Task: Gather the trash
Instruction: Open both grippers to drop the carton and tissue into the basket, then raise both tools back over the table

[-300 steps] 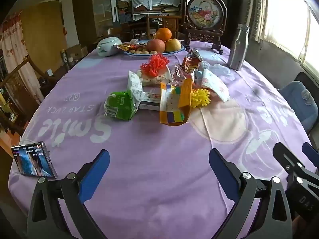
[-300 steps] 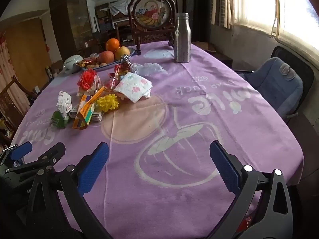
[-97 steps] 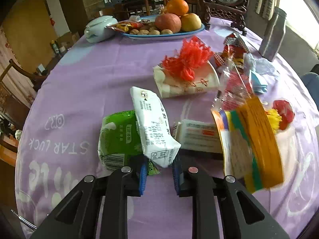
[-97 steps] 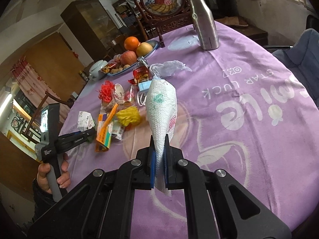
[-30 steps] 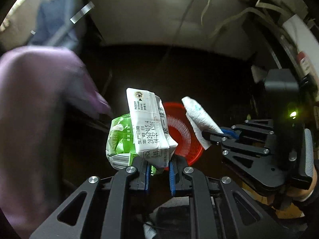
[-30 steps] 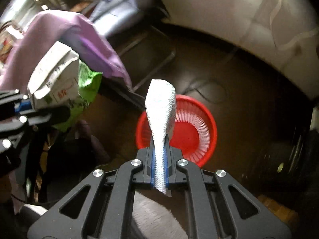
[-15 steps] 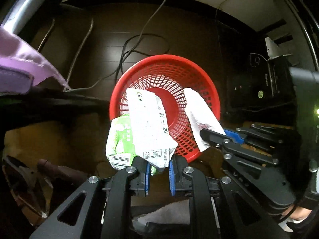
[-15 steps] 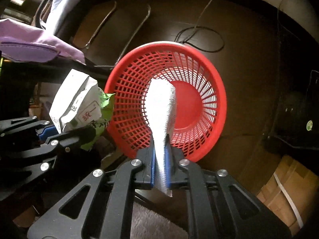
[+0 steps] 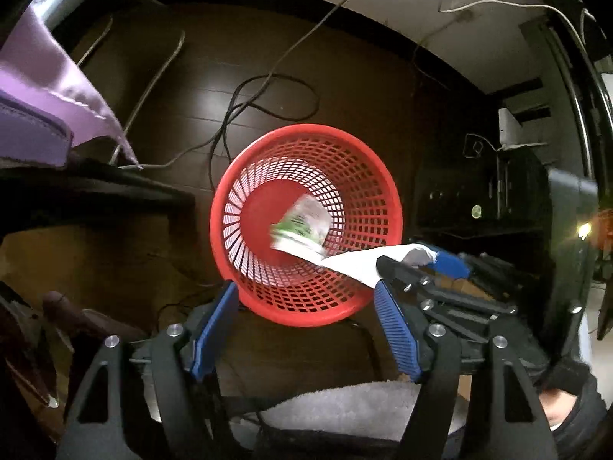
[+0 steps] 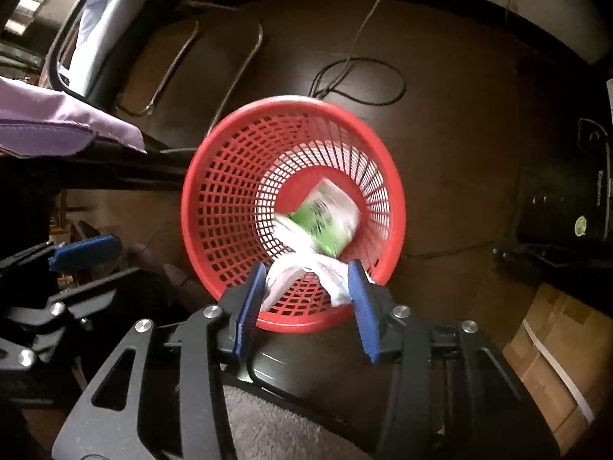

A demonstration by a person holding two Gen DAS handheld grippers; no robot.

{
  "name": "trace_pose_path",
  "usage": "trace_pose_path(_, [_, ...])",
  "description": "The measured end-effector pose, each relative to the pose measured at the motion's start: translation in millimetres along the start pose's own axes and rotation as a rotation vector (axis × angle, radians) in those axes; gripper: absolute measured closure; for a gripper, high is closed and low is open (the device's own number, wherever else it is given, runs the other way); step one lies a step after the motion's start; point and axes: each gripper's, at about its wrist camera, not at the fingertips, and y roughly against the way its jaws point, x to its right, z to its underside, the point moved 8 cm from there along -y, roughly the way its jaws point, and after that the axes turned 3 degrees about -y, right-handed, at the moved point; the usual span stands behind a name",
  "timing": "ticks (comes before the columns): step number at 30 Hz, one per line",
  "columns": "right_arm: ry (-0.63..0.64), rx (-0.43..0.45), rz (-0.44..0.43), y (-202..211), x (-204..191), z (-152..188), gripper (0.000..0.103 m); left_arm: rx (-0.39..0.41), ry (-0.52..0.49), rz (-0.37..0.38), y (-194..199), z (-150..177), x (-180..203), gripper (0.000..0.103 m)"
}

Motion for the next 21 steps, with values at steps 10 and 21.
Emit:
trace_pose_path(10, [-0.011,0.138,-0.009,46,-4,-22,0.057,0.068,-0.019,-0.015,40,21,19,0.030])
trace_pose_path(21, [0.040,0.362,0.098,146,-19,-39,0.054,0.264,-0.135,-0.114,121,40,54,0.029])
